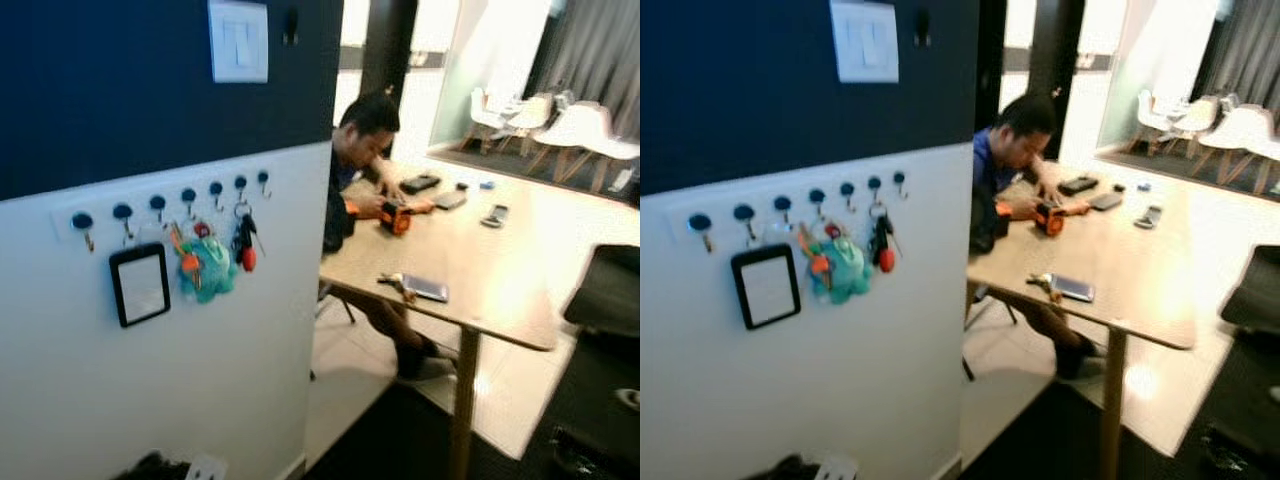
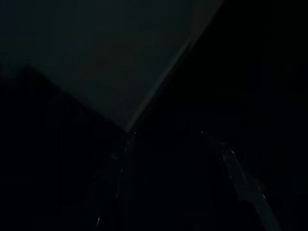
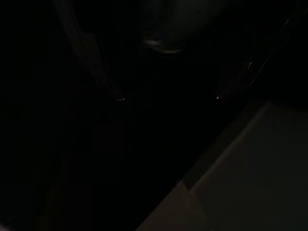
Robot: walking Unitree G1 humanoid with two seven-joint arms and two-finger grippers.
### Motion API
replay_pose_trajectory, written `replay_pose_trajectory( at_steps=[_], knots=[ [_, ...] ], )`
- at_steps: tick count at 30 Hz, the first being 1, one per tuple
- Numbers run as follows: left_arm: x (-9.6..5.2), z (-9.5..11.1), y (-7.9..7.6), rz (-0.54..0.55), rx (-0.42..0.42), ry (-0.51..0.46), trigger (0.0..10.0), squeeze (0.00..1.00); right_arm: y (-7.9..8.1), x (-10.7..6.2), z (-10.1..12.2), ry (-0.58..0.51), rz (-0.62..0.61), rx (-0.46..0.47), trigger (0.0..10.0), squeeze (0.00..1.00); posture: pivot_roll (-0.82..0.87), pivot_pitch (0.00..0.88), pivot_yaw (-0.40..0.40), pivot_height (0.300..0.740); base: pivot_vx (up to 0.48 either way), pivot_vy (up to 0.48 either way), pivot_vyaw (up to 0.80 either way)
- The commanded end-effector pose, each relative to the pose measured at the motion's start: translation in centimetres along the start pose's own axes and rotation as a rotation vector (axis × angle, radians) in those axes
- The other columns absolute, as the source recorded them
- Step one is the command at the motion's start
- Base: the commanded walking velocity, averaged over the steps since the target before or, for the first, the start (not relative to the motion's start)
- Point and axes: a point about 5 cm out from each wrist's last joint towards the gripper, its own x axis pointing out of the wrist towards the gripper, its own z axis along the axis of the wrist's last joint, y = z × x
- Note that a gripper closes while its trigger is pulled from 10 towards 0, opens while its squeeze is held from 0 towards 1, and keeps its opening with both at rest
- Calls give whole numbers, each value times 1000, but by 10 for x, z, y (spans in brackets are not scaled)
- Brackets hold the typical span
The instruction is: Hang keys on a hook
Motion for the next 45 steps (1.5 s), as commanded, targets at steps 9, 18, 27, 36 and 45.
replay_pose_trajectory(
  at_steps=[9, 18, 27, 36, 45],
  knots=[
    [1, 3, 2, 12, -10, -13, 10000, 0, -4, 1, 3, 1, -7, -4, 10000, 0, 56, 3, 15, 740, 0, 0, -800],
    [1, 3, 3, 22, -23, -13, 10000, 0, -4, 1, 3, 2, -7, -3, 10000, 0, 58, 5, 13, 740, 0, 0, -800],
    [1, 3, 4, 44, -39, -15, 10000, 0, -3, 2, 5, 3, 0, -9, 10000, 0, 61, 10, 6, 740, 0, 0, -800],
    [1, 4, 7, 64, -56, -22, 10000, 0, -3, 2, 6, 5, 5, -15, 10000, 0, 61, 9, 7, 740, 0, 0, -444],
    [1, 5, 7, 68, -65, -28, 10000, 0, 0, 3, 5, 17, 26, -57, 10000, 0, 62, 8, 7, 740, 0, 0, 72]
  ],
)
